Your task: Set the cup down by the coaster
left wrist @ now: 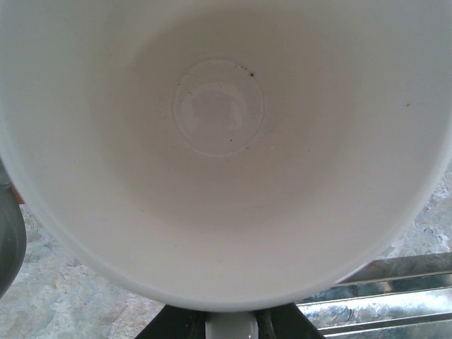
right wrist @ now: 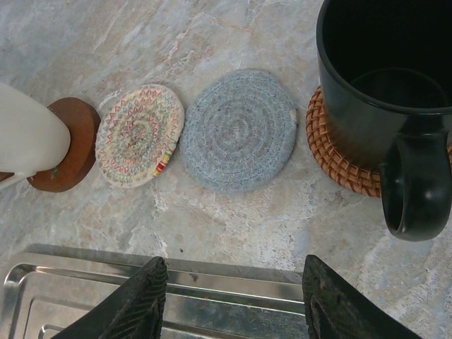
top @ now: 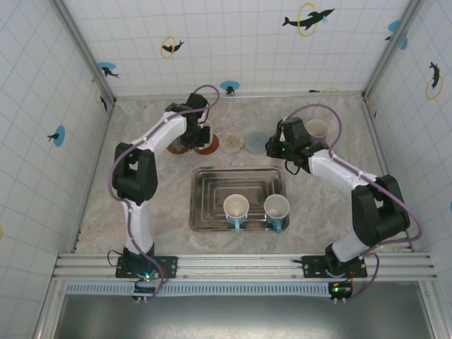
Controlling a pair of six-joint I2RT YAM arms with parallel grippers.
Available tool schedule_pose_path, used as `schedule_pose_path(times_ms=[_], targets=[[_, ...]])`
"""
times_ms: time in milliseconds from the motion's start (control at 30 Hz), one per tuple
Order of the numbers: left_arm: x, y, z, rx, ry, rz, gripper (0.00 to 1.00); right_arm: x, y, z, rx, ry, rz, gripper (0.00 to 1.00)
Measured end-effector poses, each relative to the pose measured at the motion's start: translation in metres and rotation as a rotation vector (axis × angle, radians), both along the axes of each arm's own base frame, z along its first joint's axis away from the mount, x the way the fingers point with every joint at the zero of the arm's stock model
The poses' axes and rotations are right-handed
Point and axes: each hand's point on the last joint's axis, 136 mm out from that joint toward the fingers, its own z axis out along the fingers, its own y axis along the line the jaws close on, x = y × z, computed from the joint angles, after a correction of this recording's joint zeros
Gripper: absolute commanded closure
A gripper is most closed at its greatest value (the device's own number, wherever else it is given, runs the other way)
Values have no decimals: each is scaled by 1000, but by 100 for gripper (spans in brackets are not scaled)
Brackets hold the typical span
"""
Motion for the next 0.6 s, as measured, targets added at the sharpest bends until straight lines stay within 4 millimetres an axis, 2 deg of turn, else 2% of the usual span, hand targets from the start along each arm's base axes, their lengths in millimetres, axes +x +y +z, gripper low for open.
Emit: schedule_pose_path(times_ms=[600], targets=[[2,-2,3,-10,-6,-2,67,0,1,-5,6,15,-2,48]])
